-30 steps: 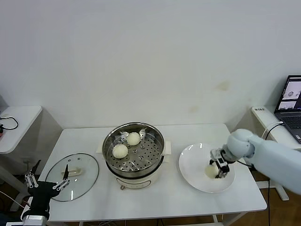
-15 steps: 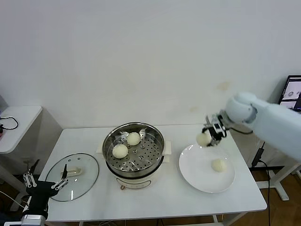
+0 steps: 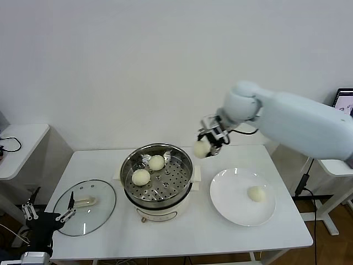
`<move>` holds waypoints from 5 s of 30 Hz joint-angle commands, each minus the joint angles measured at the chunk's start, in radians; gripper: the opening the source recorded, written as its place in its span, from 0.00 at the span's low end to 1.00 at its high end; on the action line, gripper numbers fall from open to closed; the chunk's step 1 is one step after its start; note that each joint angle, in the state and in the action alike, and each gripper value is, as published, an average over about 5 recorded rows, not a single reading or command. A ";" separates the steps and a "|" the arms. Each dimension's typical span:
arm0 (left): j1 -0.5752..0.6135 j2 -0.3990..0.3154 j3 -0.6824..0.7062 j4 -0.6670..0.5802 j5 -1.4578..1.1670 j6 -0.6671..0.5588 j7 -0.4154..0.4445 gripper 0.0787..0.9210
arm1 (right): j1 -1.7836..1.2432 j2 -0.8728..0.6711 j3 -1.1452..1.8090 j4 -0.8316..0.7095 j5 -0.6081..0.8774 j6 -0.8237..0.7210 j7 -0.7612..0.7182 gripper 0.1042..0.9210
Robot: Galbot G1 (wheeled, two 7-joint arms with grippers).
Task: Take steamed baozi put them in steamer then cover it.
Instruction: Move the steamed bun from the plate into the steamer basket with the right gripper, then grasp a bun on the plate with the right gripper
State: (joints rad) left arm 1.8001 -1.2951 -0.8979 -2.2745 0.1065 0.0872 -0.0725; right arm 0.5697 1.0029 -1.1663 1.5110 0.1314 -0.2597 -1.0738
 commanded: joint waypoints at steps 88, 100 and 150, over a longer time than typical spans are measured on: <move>-0.053 0.047 0.021 0.023 0.031 -0.004 0.001 0.88 | -0.609 -0.586 0.398 0.064 -0.288 -0.045 0.004 0.88; -0.031 0.044 0.017 0.016 0.043 0.001 0.003 0.88 | -0.719 -0.483 0.457 -0.102 -0.376 -0.057 0.022 0.88; -0.025 0.043 -0.015 0.010 0.038 0.004 0.005 0.88 | -0.619 -0.423 0.419 -0.147 -0.318 -0.085 0.028 0.62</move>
State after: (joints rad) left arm 1.7754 -1.2534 -0.9135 -2.2634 0.1452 0.0911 -0.0675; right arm -0.1287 0.6339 -0.7046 1.3099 -0.2412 -0.3311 -1.0293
